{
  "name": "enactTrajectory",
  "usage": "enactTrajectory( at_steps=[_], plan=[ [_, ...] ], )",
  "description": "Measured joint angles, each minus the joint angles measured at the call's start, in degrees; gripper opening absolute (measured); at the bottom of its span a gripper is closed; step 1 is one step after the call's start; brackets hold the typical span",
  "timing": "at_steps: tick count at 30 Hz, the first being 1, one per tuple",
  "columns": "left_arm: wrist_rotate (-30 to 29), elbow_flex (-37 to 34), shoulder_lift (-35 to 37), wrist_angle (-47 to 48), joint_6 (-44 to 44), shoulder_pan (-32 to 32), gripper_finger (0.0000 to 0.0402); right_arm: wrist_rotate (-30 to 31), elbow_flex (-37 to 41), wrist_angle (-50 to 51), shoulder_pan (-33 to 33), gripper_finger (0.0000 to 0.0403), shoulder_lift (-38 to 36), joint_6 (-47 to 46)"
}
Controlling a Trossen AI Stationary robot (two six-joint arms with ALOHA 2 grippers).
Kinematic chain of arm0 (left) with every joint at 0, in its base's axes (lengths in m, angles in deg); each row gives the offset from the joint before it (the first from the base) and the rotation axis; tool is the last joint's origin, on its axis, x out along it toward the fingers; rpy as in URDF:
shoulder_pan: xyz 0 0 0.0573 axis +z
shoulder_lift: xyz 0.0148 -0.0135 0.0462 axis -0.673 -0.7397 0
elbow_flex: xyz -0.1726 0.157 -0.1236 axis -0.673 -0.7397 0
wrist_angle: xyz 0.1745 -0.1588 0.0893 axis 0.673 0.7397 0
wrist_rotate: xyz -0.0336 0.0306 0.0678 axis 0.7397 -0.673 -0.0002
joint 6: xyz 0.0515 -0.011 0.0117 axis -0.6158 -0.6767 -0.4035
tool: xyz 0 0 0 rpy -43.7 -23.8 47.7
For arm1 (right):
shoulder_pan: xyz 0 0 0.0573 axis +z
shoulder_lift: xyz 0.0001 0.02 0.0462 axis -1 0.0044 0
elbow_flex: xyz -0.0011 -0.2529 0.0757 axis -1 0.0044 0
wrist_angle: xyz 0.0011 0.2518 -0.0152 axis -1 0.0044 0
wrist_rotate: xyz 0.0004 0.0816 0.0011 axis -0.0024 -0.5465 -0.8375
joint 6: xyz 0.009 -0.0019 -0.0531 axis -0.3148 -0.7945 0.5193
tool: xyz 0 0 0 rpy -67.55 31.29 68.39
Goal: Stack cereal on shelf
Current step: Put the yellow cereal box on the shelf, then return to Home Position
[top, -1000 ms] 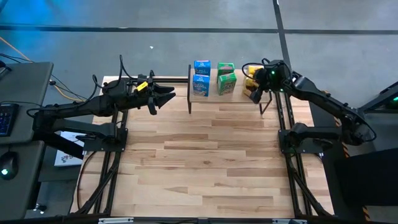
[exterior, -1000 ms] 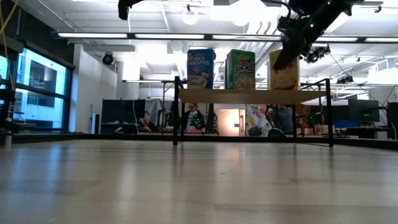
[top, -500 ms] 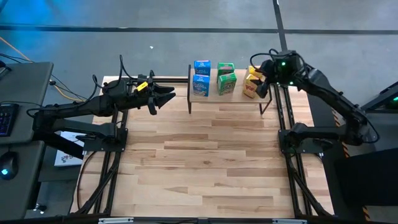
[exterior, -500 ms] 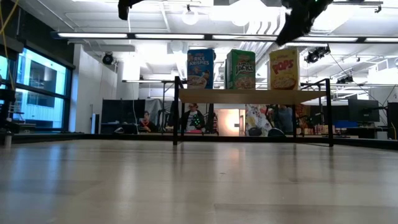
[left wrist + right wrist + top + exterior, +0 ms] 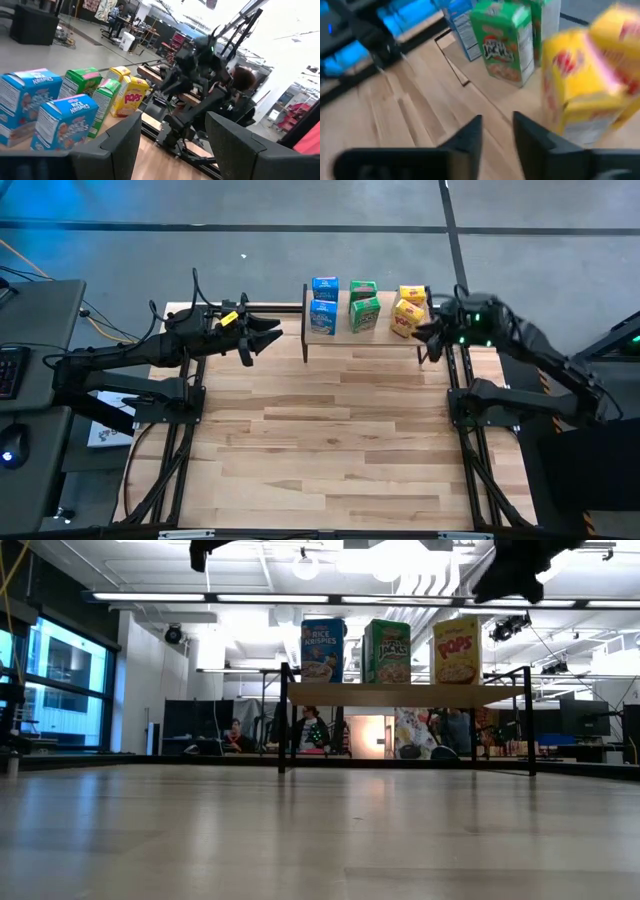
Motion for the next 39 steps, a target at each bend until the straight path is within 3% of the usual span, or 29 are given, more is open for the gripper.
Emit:
enactTrajectory(
  at_steps=[3,5,9,20,25,32,36,39],
  plan=[
    [-1.3,0.0,0.0,0.0,-1.3,0.0,0.0211,3.2,9.4,-8.8,3.1,0.0037,-4.2,-7.8],
    [-1.8,0.0,0.0,0.0,-2.1,0.0,0.0211,5.6,14.6,-15.7,4.3,0.0010,-5.1,-11.6],
    [-2.4,0.0,0.0,0.0,-3.3,0.5,0.0211,9.9,20.4,-23.9,4.4,0.0014,-3.4,-16.0],
    [-1.0,0.0,0.0,0.2,-3.3,1.2,0.0211,19.7,15.7,-17.0,4.3,0.0001,-0.7,-9.2],
    [1.4,0.0,1.6,3.9,-3.4,1.8,0.0211,18.5,14.0,-14.0,4.3,0.0000,-0.7,-8.9],
    [3.7,0.0,8.3,12.6,-8.8,3.4,0.0206,8.5,11.3,-16.3,5.0,0.0000,-0.8,-11.2],
    [4.0,-1.9,12.6,17.4,-12.3,3.3,0.0164,5.0,10.2,-21.4,5.7,0.0000,-0.8,-13.9],
    [5.9,-8.9,17.5,11.2,-11.9,3.3,0.0104,4.3,10.2,-25.2,6.2,0.0000,-0.8,-16.5]
  ],
)
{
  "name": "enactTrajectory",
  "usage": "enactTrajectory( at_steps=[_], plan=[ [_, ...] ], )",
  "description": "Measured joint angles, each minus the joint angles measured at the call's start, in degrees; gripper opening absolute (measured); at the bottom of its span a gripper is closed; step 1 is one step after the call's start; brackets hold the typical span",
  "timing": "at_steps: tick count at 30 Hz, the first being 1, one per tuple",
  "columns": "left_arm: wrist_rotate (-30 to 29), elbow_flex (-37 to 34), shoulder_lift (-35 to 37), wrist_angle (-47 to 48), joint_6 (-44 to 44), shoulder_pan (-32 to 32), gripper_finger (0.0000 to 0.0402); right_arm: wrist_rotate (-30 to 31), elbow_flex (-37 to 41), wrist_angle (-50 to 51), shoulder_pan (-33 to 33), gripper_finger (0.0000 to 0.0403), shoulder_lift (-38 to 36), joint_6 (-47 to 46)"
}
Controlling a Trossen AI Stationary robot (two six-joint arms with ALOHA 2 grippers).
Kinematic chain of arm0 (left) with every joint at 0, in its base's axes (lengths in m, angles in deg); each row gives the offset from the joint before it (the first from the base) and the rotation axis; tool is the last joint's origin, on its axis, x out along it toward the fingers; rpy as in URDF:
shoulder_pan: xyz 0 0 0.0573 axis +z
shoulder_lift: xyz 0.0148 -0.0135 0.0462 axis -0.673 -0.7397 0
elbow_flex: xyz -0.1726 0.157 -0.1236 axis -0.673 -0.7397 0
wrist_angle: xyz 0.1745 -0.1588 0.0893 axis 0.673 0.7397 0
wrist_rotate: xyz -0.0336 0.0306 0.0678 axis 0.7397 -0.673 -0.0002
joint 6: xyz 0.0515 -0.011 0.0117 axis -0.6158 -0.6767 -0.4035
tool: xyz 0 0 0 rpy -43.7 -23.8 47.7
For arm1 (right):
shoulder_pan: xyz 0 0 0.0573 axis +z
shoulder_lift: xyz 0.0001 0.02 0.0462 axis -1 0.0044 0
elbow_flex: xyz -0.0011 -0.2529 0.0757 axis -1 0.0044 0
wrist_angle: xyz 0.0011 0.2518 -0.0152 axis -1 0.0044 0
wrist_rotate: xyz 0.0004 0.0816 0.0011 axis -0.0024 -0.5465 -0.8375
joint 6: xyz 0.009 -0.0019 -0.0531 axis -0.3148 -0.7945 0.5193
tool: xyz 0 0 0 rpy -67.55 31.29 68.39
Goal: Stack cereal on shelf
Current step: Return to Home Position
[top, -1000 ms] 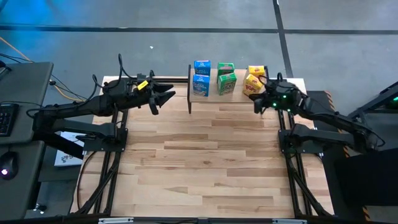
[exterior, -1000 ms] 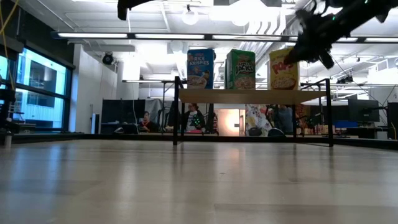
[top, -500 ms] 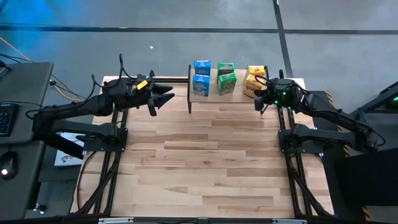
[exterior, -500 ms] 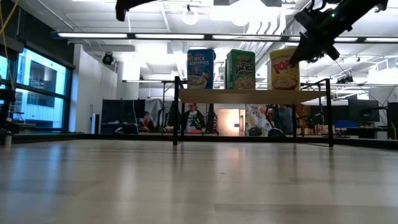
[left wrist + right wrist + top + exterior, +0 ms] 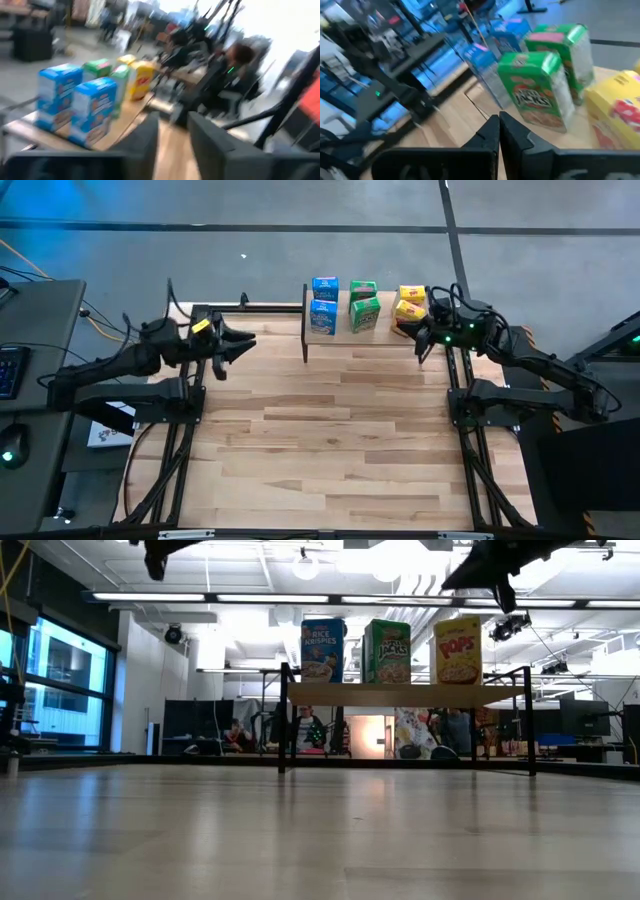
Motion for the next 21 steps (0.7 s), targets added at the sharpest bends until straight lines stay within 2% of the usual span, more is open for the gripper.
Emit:
enactTrajectory(
  at_steps=[3,5,10,21],
  plan=[
    [2.9,-9.2,5.0,-11.2,3.6,0.0,0.0030,-0.1,0.0,-2.2,0.1,0.0000,0.0,-2.3],
    [5.1,-14.8,8.1,-16.9,7.7,-0.2,0.0010,-0.1,0.0,-2.1,0.1,0.0000,0.1,-2.4],
    [6.4,-25.0,16.0,-23.8,12.5,-2.1,0.0005,-1.0,0.0,0.5,0.1,0.0000,0.1,-0.9],
    [6.1,-37.9,31.5,-24.3,13.1,-3.1,0.0000,-2.6,0.0,0.8,0.1,0.0000,0.1,-3.5]
  ],
)
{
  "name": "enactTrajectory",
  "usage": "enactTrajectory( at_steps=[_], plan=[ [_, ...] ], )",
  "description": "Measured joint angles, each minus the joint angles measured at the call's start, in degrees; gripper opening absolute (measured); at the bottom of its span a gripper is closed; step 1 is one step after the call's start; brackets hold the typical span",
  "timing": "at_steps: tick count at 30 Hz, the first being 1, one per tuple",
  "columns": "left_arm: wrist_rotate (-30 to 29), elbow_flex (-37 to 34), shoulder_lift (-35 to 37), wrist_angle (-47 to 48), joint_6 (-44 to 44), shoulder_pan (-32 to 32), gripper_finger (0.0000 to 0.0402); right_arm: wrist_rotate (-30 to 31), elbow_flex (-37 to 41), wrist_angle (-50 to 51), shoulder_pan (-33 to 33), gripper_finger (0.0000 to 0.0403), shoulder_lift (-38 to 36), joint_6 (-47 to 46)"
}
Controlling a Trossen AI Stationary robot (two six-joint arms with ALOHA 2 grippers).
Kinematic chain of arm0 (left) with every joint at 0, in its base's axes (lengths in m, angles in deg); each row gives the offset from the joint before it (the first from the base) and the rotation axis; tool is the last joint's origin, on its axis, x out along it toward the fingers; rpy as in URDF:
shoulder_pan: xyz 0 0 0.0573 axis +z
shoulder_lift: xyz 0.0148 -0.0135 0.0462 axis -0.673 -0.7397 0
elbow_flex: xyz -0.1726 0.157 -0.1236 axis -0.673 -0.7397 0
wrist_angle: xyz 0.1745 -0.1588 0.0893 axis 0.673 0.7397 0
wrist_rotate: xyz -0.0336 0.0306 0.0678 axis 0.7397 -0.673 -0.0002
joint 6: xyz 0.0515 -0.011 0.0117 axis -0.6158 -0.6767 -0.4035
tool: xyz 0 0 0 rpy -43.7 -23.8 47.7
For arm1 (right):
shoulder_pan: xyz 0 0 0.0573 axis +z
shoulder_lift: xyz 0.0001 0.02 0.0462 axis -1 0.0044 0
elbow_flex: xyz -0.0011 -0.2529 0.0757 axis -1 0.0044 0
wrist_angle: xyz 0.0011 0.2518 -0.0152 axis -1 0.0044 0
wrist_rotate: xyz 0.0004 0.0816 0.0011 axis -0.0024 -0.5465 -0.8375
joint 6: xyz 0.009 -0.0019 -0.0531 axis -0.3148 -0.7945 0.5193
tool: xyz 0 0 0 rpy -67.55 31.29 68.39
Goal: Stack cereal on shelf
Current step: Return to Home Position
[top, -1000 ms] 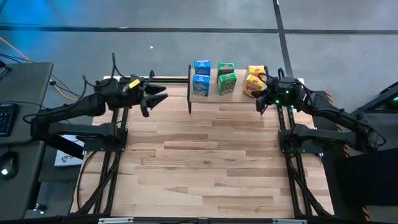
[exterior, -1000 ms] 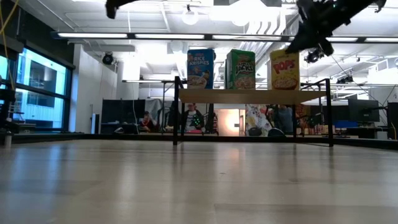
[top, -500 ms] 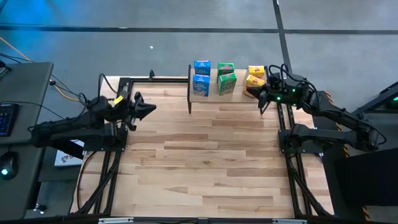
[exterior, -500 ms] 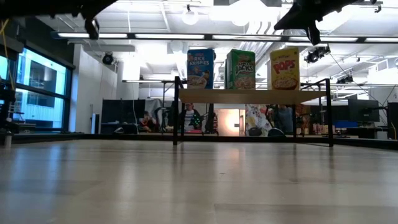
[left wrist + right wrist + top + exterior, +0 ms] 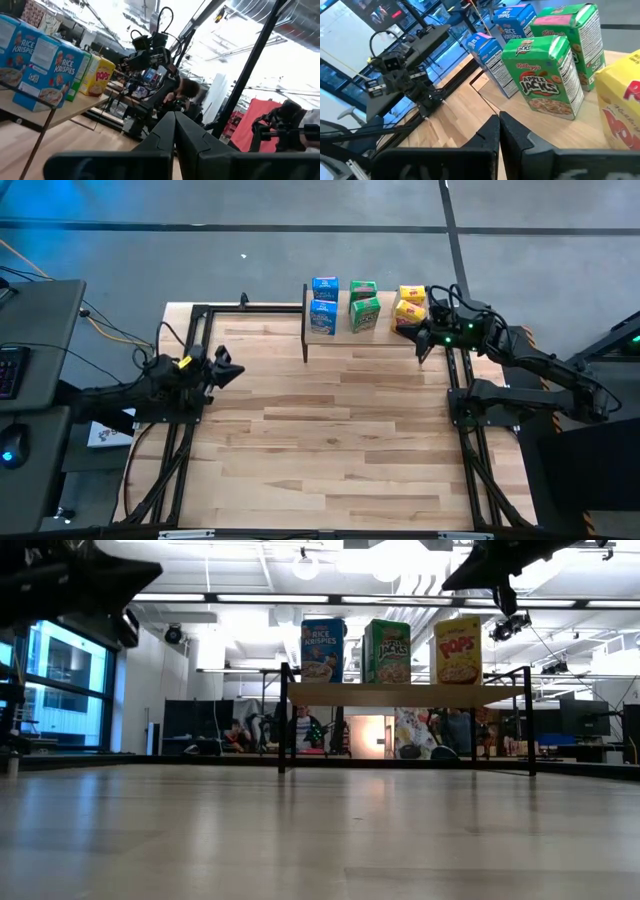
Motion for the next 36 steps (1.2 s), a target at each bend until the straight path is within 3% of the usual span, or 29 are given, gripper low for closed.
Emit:
enactTrajectory(
  at_steps=[7,12,20,25,30,36],
  plan=[
    [-1.0,-0.5,1.6,2.2,-1.5,0.2,0.0000,-2.6,0.0,0.1,0.0,0.0000,0.0,1.7],
    [-7.3,-0.5,1.6,2.2,3.1,-0.4,0.0000,-5.3,0.0,1.6,0.0,0.0000,0.0,6.1],
    [-15.9,-0.5,1.6,3.6,2.0,-9.3,0.0000,-11.0,0.0,2.2,0.0,0.0000,0.0,10.5],
    [-22.3,-0.5,1.6,5.2,-3.5,-15.5,0.0000,-13.1,0.0,2.2,0.0,0.0000,0.0,10.6],
    [-23.5,-0.5,1.6,11.8,-9.6,-17.0,0.0000,-13.4,0.0,2.2,0.0,0.0000,0.0,10.6],
    [-15.3,-0.5,1.6,16.7,-14.7,-16.3,0.0000,-15.9,0.0,4.2,0.0,0.0000,-0.3,12.1]
  ],
)
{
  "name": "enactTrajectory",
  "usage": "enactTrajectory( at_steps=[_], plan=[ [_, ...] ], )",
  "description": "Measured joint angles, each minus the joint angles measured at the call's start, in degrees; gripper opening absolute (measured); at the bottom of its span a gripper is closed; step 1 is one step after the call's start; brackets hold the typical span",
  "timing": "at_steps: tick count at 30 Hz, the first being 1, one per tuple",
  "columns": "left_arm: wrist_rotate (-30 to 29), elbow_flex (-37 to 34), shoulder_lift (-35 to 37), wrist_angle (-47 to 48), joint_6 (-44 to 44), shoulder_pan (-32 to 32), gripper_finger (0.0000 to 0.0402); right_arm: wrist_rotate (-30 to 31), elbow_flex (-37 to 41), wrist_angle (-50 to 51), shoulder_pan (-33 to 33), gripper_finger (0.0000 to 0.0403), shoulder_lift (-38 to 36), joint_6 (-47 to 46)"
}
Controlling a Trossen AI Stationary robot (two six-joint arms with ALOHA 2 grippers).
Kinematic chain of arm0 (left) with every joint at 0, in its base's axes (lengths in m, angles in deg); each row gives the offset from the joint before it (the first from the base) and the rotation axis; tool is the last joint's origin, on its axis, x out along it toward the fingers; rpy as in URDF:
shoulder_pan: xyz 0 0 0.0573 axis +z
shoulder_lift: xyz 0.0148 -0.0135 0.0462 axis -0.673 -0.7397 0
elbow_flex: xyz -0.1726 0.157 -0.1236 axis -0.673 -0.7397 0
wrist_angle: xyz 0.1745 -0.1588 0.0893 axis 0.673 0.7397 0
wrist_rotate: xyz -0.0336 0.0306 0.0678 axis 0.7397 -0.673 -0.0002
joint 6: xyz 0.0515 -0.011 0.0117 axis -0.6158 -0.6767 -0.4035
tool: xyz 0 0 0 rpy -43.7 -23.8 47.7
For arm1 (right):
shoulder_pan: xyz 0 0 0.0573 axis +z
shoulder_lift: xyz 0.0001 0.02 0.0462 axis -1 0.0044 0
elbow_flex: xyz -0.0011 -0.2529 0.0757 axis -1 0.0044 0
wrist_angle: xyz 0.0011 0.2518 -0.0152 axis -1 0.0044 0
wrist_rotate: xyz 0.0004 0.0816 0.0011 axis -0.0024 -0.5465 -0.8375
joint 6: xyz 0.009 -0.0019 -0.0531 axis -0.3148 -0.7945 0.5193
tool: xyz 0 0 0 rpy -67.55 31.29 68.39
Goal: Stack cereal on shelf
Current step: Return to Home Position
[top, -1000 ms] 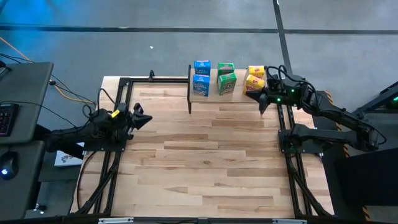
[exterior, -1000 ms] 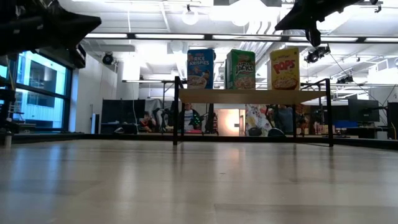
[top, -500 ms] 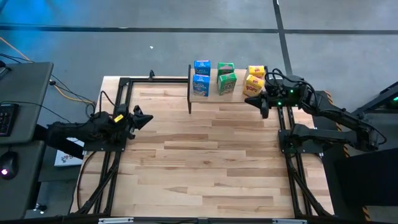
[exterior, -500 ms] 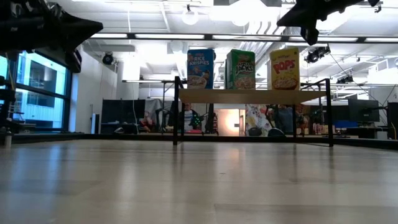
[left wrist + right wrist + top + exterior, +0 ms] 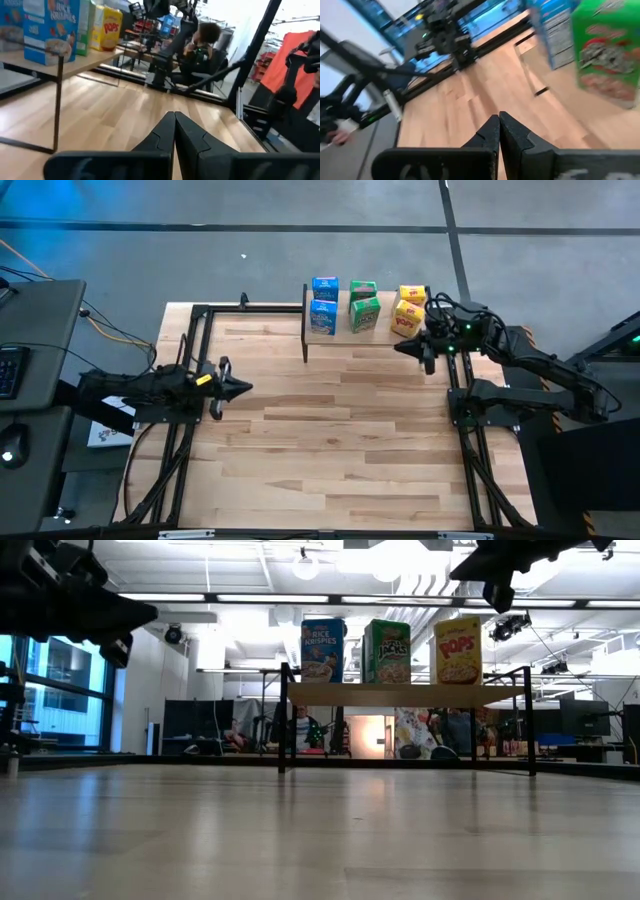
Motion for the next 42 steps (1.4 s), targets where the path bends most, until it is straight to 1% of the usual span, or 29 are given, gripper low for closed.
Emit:
enactTrajectory(
  at_steps=[2,5,8,10,12,15,17,19,21,23,25,27,30,34,38,39,42],
  plan=[
    [0.8,0.0,-0.1,0.5,0.8,0.4,0.0000,-2.4,0.0,1.2,0.0,0.0000,-0.3,0.2],
    [0.8,0.0,-0.4,0.3,4.9,0.4,0.0001,-5.2,0.0,3.5,0.6,0.0000,-1.7,1.4],
    [0.8,0.0,-0.4,0.3,6.6,0.4,0.0000,-5.3,0.1,7.1,1.8,0.0000,-4.5,3.6],
    [0.9,0.0,-0.4,0.4,7.2,0.4,0.0000,-4.3,0.2,9.5,2.7,0.0000,-7.6,5.4],
    [0.9,0.0,-0.4,0.3,7.1,0.4,0.0001,-3.8,1.7,7.6,3.4,0.0000,-11.7,5.5],
    [0.9,0.0,-0.4,0.3,7.1,0.4,0.0000,-3.7,8.5,-1.2,4.4,0.0000,-19.2,2.0],
    [0.9,0.0,-0.4,0.3,7.2,0.4,0.0000,-2.8,15.0,-10.1,5.0,0.0000,-23.8,-1.9],
    [0.9,0.0,-0.4,0.3,7.1,0.4,0.0001,-1.2,22.4,-21.3,5.6,0.0000,-27.2,-5.5],
    [0.9,0.0,-0.4,0.3,7.1,0.4,0.0001,1.2,29.3,-33.1,6.1,0.0000,-29.1,-6.5],
    [0.9,0.0,-0.4,0.3,7.1,0.4,0.0001,4.4,35.0,-43.2,6.5,0.0000,-29.5,-7.1],
    [0.9,0.0,-0.4,0.3,7.1,0.4,0.0001,7.8,39.8,-49.1,7.1,0.0000,-29.4,-8.0],
    [0.9,0.0,-0.4,0.3,7.1,0.4,0.0001,10.5,43.3,-51.9,8.0,0.0000,-29.3,-7.9],
    [0.9,0.0,-0.4,0.3,7.1,0.4,0.0001,13.7,46.5,-51.8,9.7,0.0000,-29.4,-7.7],
    [0.9,0.0,-0.4,0.3,7.1,0.4,0.0003,16.6,46.2,-43.5,13.6,0.0000,-29.4,-3.4],
    [0.9,0.0,-0.4,0.3,7.1,0.4,0.0003,23.6,46.1,-38.2,16.8,0.0000,-29.5,2.3],
    [0.9,0.0,-0.4,0.3,7.1,0.4,0.0003,24.6,46.1,-36.7,17.1,0.0000,-29.5,3.2],
    [0.9,0.0,-0.4,0.3,7.1,0.4,0.0003,24.9,46.1,-34.2,17.2,0.0000,-29.9,4.9]
  ],
)
